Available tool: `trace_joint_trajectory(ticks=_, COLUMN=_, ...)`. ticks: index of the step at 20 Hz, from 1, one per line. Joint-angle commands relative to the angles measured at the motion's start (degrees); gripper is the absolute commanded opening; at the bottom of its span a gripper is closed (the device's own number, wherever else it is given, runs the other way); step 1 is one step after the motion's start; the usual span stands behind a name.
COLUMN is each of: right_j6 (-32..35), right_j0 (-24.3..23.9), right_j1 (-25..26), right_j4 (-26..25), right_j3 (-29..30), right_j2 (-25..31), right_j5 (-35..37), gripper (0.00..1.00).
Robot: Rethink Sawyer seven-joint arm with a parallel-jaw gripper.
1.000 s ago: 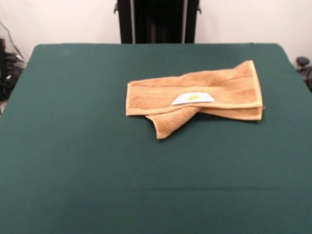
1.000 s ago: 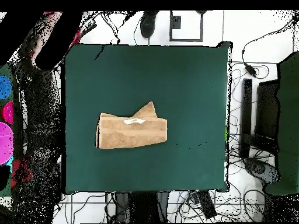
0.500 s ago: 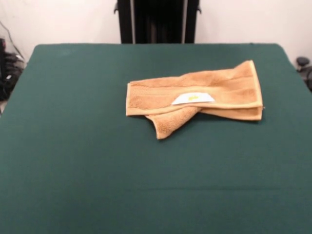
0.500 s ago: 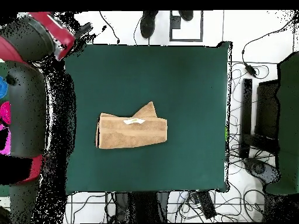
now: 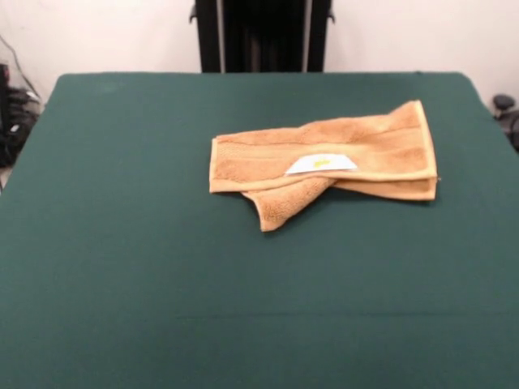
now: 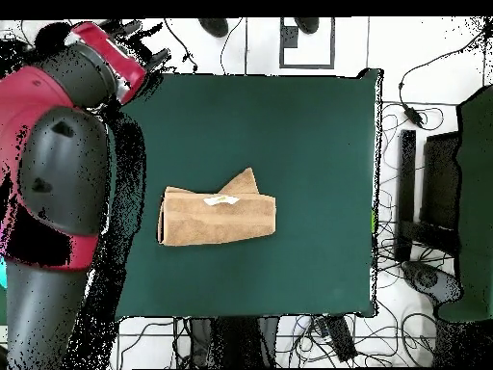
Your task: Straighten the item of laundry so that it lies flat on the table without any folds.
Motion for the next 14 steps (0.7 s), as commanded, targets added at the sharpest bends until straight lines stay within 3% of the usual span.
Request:
trace_joint_trajectory(ticks=1, right_j6=16.8, right_j0=2.0, right_j1=5.3, right_j4=1.0, right_j3=8.1, right_j2=5.7, right_j5=-0.6, gripper=1.00)
trace_joint_trajectory(ticks=4, right_j6=14.2, right_j0=1.4, right_j1=3.5, right_j4=1.1, right_j3=7.1, right_j2=5.7, right_j5=2.7, gripper=1.00)
trace_joint_trajectory(ticks=7, right_j6=8.8, right_j0=-0.2, right_j1=-1.6, right_j4=1.2, right_j3=4.1, right_j2=5.7, right_j5=10.2, gripper=1.00)
trace_joint_trajectory(ticks=10, right_j6=2.6, right_j0=-4.4, right_j1=-7.3, right_j4=2.3, right_j3=-4.9, right_j2=4.3, right_j5=23.7, gripper=1.00)
trace_joint_trajectory(ticks=14, right_j6=-1.4, right_j0=-10.7, right_j1=-10.1, right_j4=5.1, right_j3=-17.1, right_j2=4.0, right_j5=37.3, gripper=1.00)
